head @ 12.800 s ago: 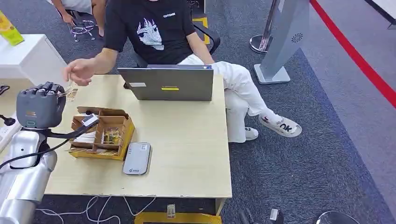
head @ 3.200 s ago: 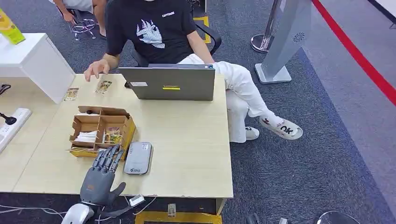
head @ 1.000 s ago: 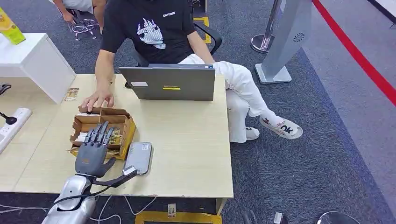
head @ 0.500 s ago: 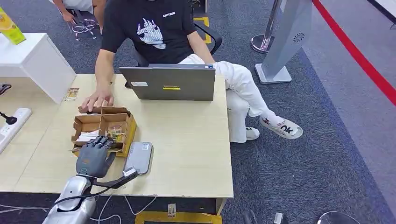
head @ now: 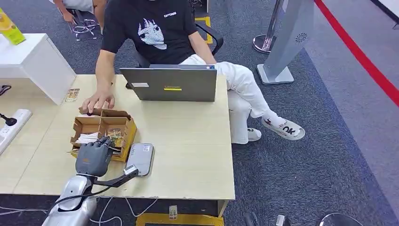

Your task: Pass the card to the sensor for recognition and then transmit it.

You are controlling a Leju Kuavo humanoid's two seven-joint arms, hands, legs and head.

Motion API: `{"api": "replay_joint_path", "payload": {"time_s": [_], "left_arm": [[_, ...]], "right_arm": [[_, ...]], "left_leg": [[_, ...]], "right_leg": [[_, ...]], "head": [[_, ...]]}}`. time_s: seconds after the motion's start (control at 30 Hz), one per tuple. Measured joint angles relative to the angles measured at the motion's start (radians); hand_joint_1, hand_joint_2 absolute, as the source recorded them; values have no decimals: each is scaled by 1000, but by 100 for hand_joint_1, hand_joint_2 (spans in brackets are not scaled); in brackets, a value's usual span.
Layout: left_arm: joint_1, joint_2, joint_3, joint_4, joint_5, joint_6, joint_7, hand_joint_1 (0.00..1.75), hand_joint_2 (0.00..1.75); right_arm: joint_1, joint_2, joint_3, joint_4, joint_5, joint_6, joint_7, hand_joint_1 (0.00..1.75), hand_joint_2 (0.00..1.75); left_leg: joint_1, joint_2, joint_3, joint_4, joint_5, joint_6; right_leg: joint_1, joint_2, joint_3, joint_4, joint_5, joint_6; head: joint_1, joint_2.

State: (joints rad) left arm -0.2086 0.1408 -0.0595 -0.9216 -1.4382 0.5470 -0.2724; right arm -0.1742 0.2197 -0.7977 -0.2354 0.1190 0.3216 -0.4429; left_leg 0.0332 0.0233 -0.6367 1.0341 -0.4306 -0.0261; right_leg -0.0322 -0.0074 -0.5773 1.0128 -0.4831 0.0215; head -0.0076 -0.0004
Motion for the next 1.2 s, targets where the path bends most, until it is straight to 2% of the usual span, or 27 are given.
{"api": "replay_joint_path", "payload": {"time_s": [1.2], "left_arm": [[0, -1, 0, 0, 0, 0, 0, 175, 175]], "right_arm": [[0, 0, 0, 0, 0, 0, 0, 0, 175]], "left_leg": [[0, 0, 0, 0, 0, 0]], "right_leg": [[0, 0, 0, 0, 0, 0]], "head": [[0, 0]]}}
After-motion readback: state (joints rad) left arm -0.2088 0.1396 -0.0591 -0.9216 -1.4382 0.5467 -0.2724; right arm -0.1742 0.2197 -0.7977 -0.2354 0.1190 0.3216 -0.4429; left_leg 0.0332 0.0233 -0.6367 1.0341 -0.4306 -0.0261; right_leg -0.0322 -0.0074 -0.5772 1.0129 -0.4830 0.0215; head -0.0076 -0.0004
